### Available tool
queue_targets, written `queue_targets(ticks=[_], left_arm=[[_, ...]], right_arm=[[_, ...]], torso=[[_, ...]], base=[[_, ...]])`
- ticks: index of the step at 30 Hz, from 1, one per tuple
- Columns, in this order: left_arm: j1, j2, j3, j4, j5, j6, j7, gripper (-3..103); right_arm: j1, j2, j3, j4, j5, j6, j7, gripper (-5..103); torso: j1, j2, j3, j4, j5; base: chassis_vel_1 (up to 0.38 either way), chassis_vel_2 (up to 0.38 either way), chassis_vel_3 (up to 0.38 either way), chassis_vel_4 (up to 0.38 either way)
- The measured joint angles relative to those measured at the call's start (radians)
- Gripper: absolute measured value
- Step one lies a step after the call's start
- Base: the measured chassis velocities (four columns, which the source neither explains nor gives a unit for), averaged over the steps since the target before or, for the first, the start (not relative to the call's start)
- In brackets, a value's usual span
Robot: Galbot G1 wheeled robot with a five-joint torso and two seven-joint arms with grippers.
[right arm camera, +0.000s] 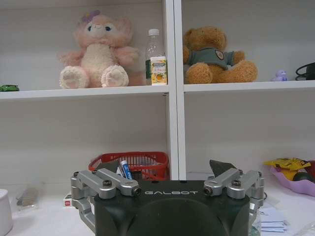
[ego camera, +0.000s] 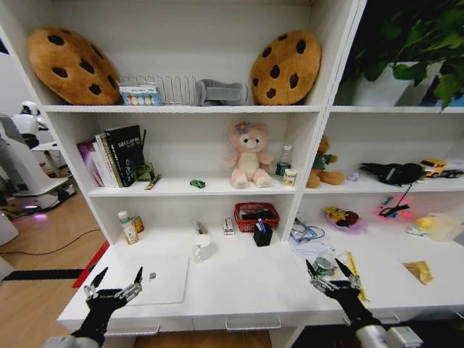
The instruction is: Organize the objects on the table.
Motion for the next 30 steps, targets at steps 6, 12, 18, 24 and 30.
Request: queue_targets(ticks=[6, 12, 18, 24, 30], left_arm=[[0.0, 0.0, 0.0, 0.0, 0.0, 0.0, 0.0, 100], [0.0, 0.0, 0.0, 0.0, 0.0, 0.0, 0.0, 100], [0.0, 0.0, 0.0, 0.0, 0.0, 0.0, 0.0, 100], [0.0, 0.0, 0.0, 0.0, 0.0, 0.0, 0.0, 100], [0.0, 0.0, 0.0, 0.0, 0.0, 0.0, 0.0, 100]], right_arm=[[0.024, -0.006, -0.013, -0.022, -0.006, -0.005, 0.038, 100], [0.041, -0.011, -0.015, -0.035, 0.007, -0.013, 0.042, 100], [0.065, -0.027, -0.033, -0.041, 0.011, -0.007, 0.05, 100], [0.101, -0.048, -0.049, -0.057, 0.036, -0.01, 0.062, 100], [0.117, -0.063, -0.056, -0.074, 0.038, -0.02, 0.052, 100]], torso=[[0.0, 0.0, 0.0, 0.0002, -0.0002], [0.0, 0.0, 0.0, 0.0, 0.0001], [0.0, 0.0, 0.0, 0.0004, 0.0006], [0.0, 0.0, 0.0, 0.0001, -0.0003], [0.0, 0.0, 0.0, 0.0002, -0.0004]], base=[[-0.038, -0.03, 0.048, 0.04], [-0.174, -0.155, 0.161, 0.166], [-0.15, -0.167, 0.161, 0.173], [-0.014, -0.025, 0.021, 0.01], [0.03, 0.032, -0.021, -0.023]])
